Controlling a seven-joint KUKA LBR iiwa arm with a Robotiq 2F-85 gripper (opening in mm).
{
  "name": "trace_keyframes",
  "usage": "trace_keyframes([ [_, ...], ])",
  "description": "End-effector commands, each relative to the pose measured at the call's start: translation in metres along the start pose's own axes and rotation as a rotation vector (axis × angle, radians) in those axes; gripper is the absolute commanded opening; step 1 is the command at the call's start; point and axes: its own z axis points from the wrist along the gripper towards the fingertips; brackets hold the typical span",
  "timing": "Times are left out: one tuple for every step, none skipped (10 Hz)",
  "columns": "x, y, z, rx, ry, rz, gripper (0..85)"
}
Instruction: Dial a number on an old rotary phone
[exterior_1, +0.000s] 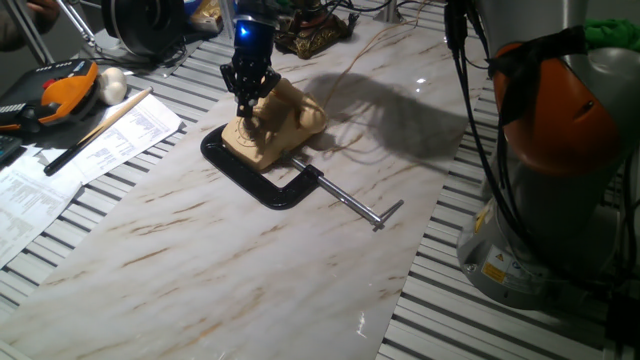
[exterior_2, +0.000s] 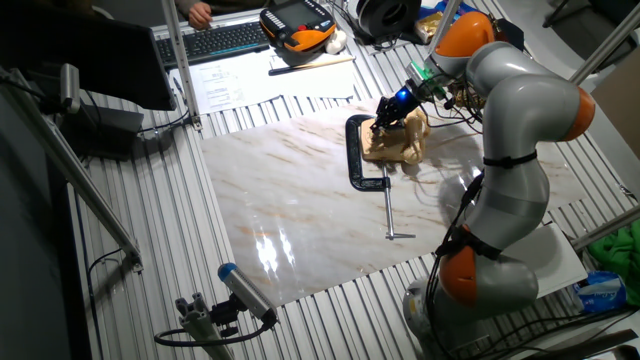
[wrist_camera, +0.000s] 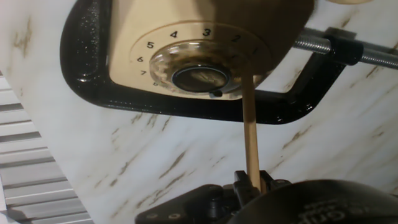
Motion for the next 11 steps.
trace_keyframes([
  [0.001, -0.001, 0.001, 0.000, -0.001, -0.001, 0.0],
  [0.000, 0.000, 0.001, 0.000, -0.002, -0.004, 0.0],
  [0.001, 0.000, 0.000, 0.001, -0.007, -0.011, 0.0],
  [0.004, -0.001, 0.001, 0.001, -0.028, -0.013, 0.0],
  [0.005, -0.001, 0.001, 0.002, -0.030, -0.013, 0.0],
  [0.006, -0.002, 0.001, 0.002, -0.034, -0.014, 0.0],
  [0.009, -0.003, 0.000, -0.001, -0.046, -0.013, 0.0],
  [0.014, -0.004, 0.000, -0.001, -0.062, -0.010, 0.0],
  [0.015, -0.004, 0.000, -0.001, -0.065, -0.008, 0.0],
  [0.015, -0.004, 0.000, 0.000, -0.074, -0.019, 0.0],
  [0.015, -0.004, 0.000, 0.004, -0.091, -0.032, 0.0],
])
